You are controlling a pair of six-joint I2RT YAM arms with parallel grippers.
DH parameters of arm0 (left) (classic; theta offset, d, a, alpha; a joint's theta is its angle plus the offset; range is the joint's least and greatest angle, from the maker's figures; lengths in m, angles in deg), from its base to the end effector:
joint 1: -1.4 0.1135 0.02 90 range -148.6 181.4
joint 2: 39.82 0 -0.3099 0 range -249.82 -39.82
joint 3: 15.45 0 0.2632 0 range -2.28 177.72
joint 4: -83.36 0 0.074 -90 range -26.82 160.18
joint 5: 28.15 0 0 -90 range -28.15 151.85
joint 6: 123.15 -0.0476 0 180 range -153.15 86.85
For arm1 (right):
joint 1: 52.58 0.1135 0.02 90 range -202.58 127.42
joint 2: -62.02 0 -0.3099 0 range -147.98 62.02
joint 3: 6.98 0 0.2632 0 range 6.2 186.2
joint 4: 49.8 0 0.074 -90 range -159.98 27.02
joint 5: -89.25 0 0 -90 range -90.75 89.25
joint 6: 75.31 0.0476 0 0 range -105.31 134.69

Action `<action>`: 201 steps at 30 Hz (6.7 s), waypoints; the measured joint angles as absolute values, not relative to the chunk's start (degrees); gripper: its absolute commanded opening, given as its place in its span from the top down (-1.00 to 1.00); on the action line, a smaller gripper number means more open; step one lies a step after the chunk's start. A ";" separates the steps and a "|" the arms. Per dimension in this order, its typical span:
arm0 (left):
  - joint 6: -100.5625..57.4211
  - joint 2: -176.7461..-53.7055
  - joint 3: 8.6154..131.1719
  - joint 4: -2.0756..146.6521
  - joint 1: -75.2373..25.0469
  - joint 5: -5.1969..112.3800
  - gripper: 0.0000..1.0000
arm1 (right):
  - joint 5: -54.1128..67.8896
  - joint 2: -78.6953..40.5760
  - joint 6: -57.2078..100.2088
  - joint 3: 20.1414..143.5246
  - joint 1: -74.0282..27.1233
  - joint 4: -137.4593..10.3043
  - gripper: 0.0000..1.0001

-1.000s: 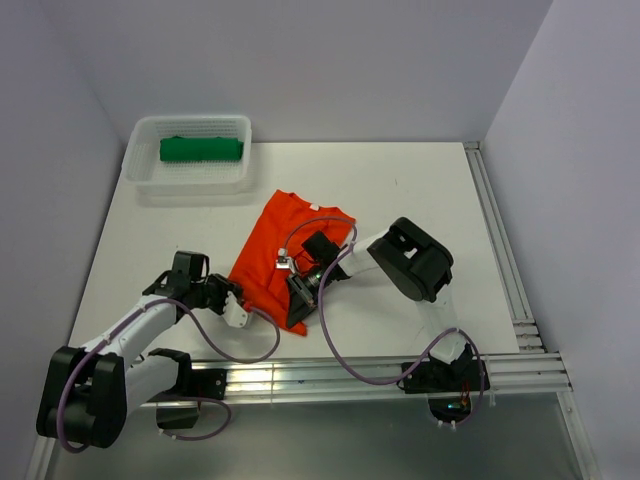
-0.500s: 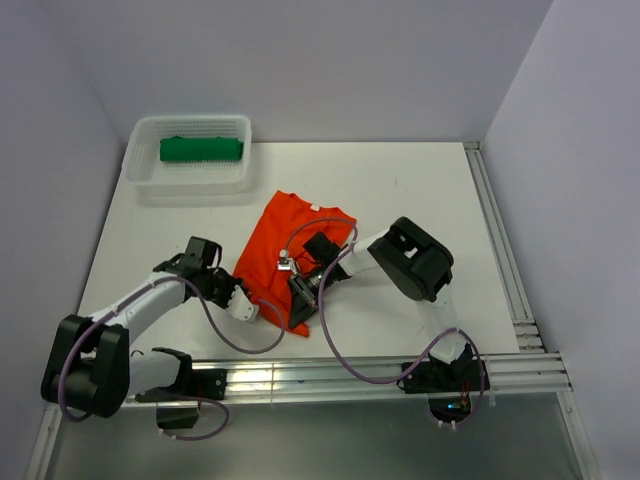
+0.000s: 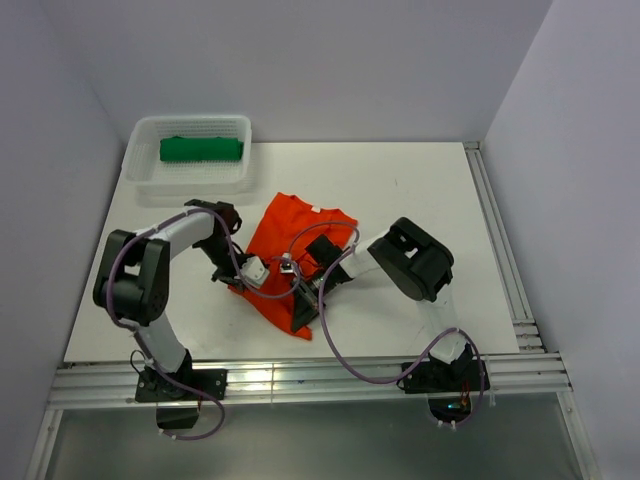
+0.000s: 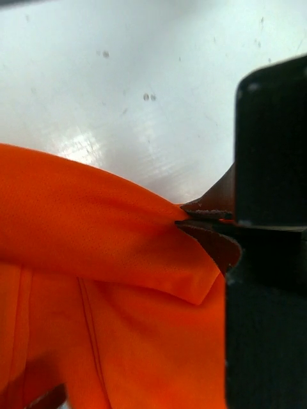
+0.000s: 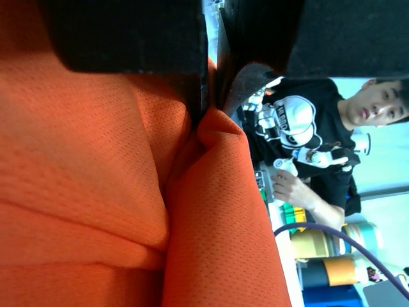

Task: Roll the t-shirts
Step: Roll the tshirt

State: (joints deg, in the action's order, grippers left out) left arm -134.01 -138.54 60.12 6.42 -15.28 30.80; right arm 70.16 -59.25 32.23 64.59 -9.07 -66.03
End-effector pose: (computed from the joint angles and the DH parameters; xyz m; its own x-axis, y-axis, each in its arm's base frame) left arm 0.2697 -0.1064 0.2033 0.3342 0.7782 -0.5317 0.8962 -0.4370 -0.0764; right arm 0.2502 0.2995 0.0959 -0.7835 -0.6079 -0.1289 -0.2817 0.1626 0.9456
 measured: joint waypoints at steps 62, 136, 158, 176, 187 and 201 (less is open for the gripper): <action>-130.53 -154.95 73.71 -8.56 -18.98 33.27 0.99 | -49.29 -33.88 19.46 56.76 37.00 -77.88 -0.66; -129.86 -152.15 75.31 -7.75 -10.74 34.65 0.99 | 52.33 -48.21 21.23 61.11 0.59 -58.03 1.00; -131.04 -147.91 76.66 -2.24 -7.35 33.32 0.44 | 62.77 -51.58 37.82 52.79 -0.46 -40.92 1.00; -138.71 -110.21 45.43 21.91 -3.79 28.99 0.20 | 71.76 -61.28 70.06 48.15 -5.51 -9.75 1.00; -144.04 -103.28 37.41 26.98 -3.66 26.74 -0.11 | 72.41 -67.89 87.48 48.42 -9.77 11.15 1.00; -145.35 -105.16 24.42 45.87 -4.68 25.38 -0.16 | 72.37 -70.71 96.70 49.66 -10.43 19.76 1.00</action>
State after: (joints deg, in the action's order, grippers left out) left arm -145.35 -105.16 24.42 45.87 -4.68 25.38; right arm 72.37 -70.71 96.70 49.66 -10.43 19.76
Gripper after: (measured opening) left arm 0.587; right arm 0.115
